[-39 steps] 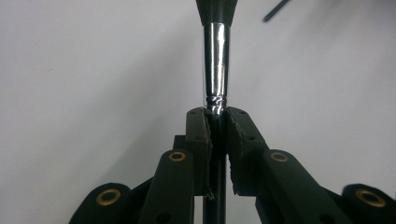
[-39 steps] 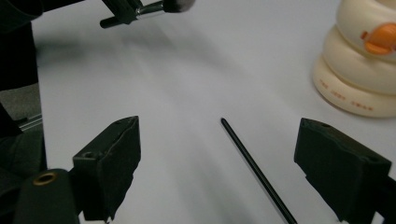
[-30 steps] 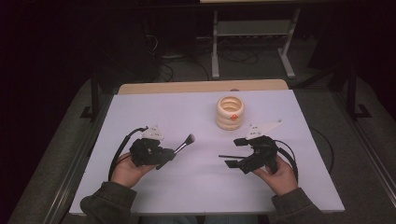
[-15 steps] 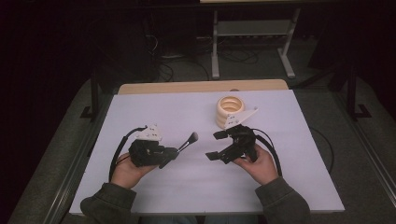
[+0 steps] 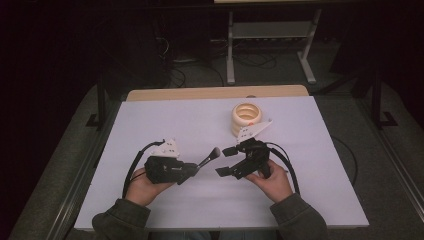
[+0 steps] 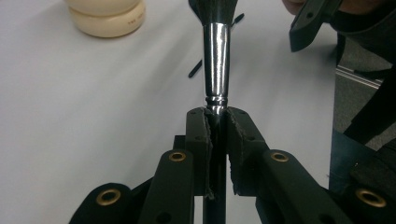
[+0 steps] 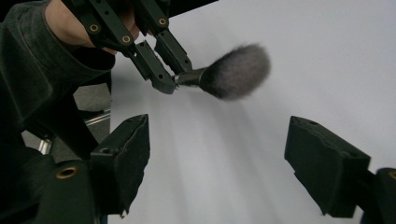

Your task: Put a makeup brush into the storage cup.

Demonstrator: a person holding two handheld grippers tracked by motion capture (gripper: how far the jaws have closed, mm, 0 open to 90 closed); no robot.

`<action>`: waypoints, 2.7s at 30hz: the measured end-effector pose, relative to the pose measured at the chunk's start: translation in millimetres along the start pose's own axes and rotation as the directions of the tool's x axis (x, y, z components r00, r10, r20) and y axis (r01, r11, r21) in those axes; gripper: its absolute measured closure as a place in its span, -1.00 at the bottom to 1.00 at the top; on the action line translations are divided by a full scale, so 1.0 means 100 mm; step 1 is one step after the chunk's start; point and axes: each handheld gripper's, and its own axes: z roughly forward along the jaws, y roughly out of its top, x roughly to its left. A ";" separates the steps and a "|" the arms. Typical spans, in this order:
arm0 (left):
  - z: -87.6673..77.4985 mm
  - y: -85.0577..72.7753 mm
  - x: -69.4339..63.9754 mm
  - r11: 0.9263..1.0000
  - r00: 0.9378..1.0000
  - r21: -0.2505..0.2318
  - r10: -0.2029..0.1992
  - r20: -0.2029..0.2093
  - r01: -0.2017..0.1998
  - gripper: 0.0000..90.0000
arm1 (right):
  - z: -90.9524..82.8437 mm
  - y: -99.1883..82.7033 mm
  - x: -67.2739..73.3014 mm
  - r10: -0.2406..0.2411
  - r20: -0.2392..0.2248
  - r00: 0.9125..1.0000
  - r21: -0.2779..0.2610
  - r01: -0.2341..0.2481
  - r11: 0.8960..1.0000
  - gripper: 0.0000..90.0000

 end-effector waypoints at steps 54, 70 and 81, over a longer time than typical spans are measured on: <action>0.25 0.01 -0.20 0.997 0.996 0.013 0.071 0.062 -0.072 0.54 | 0.07 -0.10 0.02 0.016 -0.190 0.982 -0.001 -0.017 1.000 0.71; 0.17 -0.07 -0.11 0.998 0.999 0.029 0.052 0.012 -0.052 0.35 | -0.07 -0.11 -0.04 0.041 -0.109 0.993 0.038 -0.037 0.999 0.71; 0.11 -0.15 -0.04 0.999 1.000 0.032 0.016 -0.027 -0.015 0.26 | -0.31 -0.06 -0.10 0.034 -0.039 0.999 0.032 -0.033 0.999 0.71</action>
